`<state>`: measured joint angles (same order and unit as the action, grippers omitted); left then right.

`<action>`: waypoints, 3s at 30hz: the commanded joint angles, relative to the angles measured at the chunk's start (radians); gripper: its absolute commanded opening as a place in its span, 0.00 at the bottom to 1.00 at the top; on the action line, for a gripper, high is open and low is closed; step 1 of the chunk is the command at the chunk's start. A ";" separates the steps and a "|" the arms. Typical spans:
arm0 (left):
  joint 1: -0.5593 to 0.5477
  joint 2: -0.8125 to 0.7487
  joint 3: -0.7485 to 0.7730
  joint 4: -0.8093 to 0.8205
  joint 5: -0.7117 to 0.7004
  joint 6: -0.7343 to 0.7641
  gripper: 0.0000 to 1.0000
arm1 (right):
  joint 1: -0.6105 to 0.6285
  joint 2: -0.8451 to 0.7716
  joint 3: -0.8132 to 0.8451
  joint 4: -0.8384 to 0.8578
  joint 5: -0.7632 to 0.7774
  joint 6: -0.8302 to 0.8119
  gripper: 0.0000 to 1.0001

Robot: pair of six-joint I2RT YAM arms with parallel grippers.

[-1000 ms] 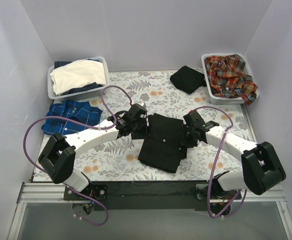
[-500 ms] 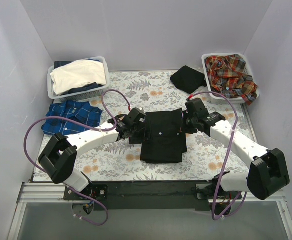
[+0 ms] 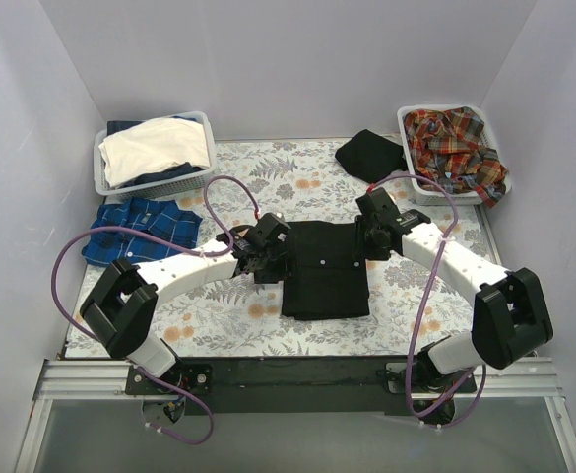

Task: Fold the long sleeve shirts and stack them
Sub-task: Fold the shirt

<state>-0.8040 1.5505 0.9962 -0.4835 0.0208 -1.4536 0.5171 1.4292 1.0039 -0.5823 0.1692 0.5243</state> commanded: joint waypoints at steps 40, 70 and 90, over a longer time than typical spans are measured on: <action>0.206 0.209 0.335 0.103 0.286 0.228 0.65 | 0.299 -0.133 -0.422 -0.037 -0.093 0.055 0.38; 0.020 0.327 0.176 -0.096 0.102 0.098 0.65 | -0.080 0.010 -0.127 0.006 -0.154 -0.036 0.39; 0.025 0.227 0.058 -0.113 0.128 0.045 0.66 | -0.279 -0.165 -0.365 0.174 -0.416 -0.092 0.76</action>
<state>-0.7864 1.7687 1.0943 -0.5037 0.1738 -1.4181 0.2489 1.2568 0.6979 -0.5331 -0.1101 0.4614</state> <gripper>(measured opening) 0.653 0.735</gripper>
